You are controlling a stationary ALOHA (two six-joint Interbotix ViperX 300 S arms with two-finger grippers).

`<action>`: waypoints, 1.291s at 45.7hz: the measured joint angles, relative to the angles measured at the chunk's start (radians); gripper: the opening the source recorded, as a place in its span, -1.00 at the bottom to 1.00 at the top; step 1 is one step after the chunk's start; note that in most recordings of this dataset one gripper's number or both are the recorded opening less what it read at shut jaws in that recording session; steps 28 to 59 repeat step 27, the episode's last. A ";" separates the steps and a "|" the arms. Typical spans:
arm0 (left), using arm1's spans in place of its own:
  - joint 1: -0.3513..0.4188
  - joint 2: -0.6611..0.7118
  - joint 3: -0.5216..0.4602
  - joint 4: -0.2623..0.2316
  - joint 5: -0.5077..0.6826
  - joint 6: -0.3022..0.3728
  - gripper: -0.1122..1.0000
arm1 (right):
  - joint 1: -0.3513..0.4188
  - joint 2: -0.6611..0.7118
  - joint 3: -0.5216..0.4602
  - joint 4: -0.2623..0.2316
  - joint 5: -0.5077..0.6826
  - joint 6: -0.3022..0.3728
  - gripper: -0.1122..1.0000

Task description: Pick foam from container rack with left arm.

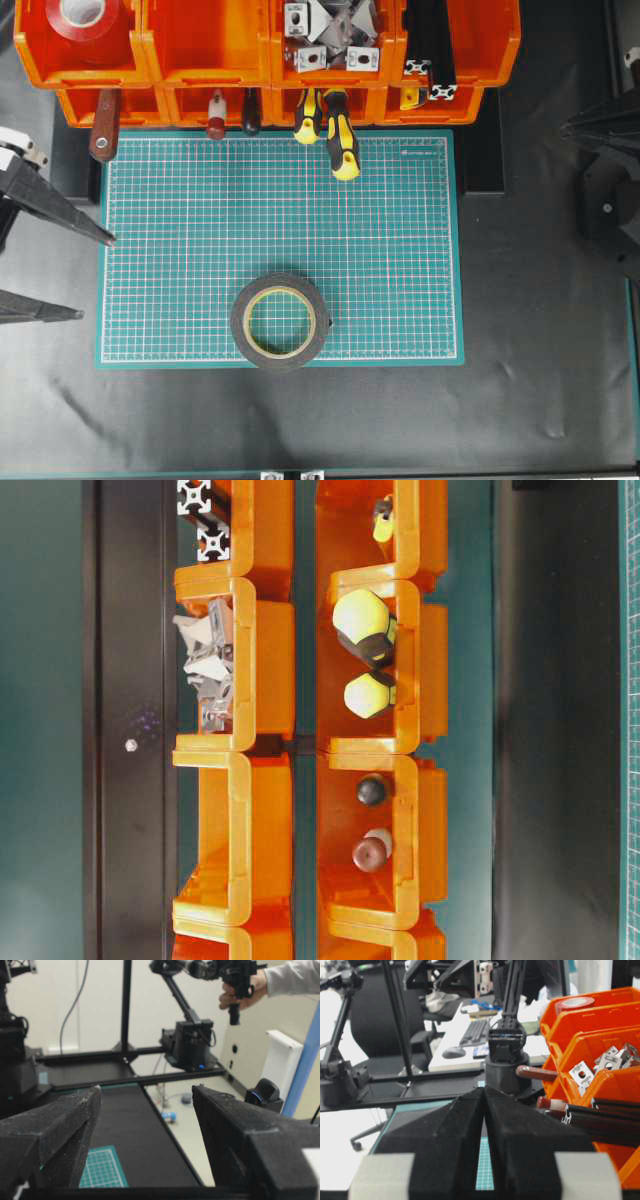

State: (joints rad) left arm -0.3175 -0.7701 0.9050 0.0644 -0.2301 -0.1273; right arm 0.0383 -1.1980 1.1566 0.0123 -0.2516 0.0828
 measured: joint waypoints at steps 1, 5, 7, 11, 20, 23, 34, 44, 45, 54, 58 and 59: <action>0.000 0.000 0.000 0.002 0.002 0.000 0.49 | 0.000 0.000 0.000 0.000 0.000 0.000 -0.81; 0.000 0.002 0.000 0.002 0.002 -0.002 0.49 | 0.000 0.000 0.000 0.000 0.000 0.000 -0.81; 0.000 0.003 0.000 0.002 0.002 0.000 0.49 | 0.000 -0.002 0.000 0.000 0.000 0.000 -0.81; 0.000 0.003 0.005 0.002 0.000 -0.002 0.48 | 0.000 -0.002 0.000 0.000 0.002 0.000 -0.81; 0.000 -0.002 0.031 0.002 0.000 -0.003 0.48 | -0.002 0.000 0.000 0.000 0.023 0.003 -0.81; -0.002 -0.006 0.041 0.002 -0.003 -0.006 0.49 | 0.000 0.000 0.000 0.000 0.025 0.003 -0.81; -0.002 -0.012 0.043 0.002 -0.009 -0.006 0.48 | 0.000 -0.002 0.000 0.002 0.025 0.003 -0.81; -0.002 -0.012 0.043 0.002 -0.009 -0.006 0.48 | 0.000 -0.002 0.000 0.002 0.025 0.003 -0.81; -0.002 -0.012 0.043 0.002 -0.009 -0.006 0.48 | 0.000 -0.002 0.000 0.002 0.025 0.003 -0.81; -0.002 -0.012 0.043 0.002 -0.009 -0.006 0.48 | 0.000 -0.002 0.000 0.002 0.025 0.003 -0.81; -0.002 -0.012 0.043 0.002 -0.009 -0.006 0.48 | 0.000 -0.002 0.000 0.002 0.025 0.003 -0.81; -0.002 -0.012 0.043 0.002 -0.009 -0.006 0.48 | 0.000 -0.002 0.000 0.002 0.025 0.003 -0.81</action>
